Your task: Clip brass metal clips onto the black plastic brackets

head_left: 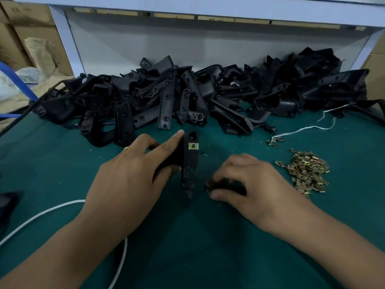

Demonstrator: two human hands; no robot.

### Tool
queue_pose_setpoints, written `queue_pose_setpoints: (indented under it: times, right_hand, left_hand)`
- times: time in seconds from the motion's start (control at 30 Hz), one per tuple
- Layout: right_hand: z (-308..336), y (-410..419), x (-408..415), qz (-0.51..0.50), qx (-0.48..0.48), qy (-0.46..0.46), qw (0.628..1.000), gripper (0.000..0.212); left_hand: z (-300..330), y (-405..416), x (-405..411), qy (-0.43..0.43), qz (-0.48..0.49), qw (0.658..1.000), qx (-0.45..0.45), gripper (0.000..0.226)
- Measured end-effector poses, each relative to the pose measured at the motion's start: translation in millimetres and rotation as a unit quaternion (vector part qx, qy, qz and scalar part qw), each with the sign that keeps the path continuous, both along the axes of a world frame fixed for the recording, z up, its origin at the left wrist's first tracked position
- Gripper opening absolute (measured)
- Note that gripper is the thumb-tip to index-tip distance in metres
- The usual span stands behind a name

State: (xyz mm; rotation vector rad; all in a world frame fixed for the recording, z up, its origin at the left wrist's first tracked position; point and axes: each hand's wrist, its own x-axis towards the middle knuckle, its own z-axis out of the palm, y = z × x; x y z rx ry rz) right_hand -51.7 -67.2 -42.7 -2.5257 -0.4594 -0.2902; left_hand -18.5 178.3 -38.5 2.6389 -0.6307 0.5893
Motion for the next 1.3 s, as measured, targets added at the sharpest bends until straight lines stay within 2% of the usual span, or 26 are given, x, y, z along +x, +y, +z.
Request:
queue_pose_setpoints:
  times: [0.1, 0.27, 0.3, 0.37, 0.47, 0.57, 0.87, 1.1, 1.17, 1.23, 1.3]
  right_hand:
    - [-1, 1, 0, -0.001, -0.013, 0.026, 1.0, 0.012]
    - [1, -3, -1, 0.006, 0.012, 0.043, 0.999, 0.018]
    - [1, -2, -1, 0.002, 0.043, 0.052, 0.998, 0.018]
    - [4, 3, 0, 0.009, 0.172, 0.088, 0.981, 0.021]
    - [9, 12, -1, 0.062, 0.35, 0.107, 0.929, 0.014]
    - [13, 16, -5, 0.091, 0.436, 0.117, 0.888, 0.01]
    - [14, 20, -7, 0.061, 0.468, 0.135, 0.871, 0.014]
    - [16, 23, -7, 0.061, 0.47, 0.164, 0.865, 0.028]
    - [15, 21, -8, 0.064, 0.48, 0.179, 0.857, 0.037]
    - [16, 19, -5, 0.042, 0.461, 0.176, 0.869, 0.046]
    - [22, 18, -7, 0.017, 0.424, 0.179, 0.888, 0.046]
  left_hand:
    - [-1, 1, 1, 0.001, 0.008, 1.0, -0.019, 0.059]
    - [0, 2, 2, 0.006, 0.001, 0.999, -0.032, 0.061]
    - [0, 2, 2, 0.005, -0.002, 0.999, -0.033, 0.062]
    - [0, 1, 1, -0.001, -0.008, 0.999, -0.033, 0.062]
    - [2, -1, -1, -0.006, -0.021, 0.999, -0.046, 0.061]
    - [2, -2, -2, -0.013, -0.034, 0.998, -0.053, 0.062]
    - [3, 0, 0, -0.04, -0.035, 0.997, -0.057, 0.061]
    - [1, -5, 0, -0.049, -0.094, 0.993, -0.06, 0.051]
    - [-1, -9, -3, -0.056, -0.118, 0.99, -0.057, 0.056]
    - [-2, -6, -1, -0.074, -0.113, 0.989, -0.056, 0.059]
    - [1, -6, 3, -0.072, -0.102, 0.991, -0.057, 0.059]
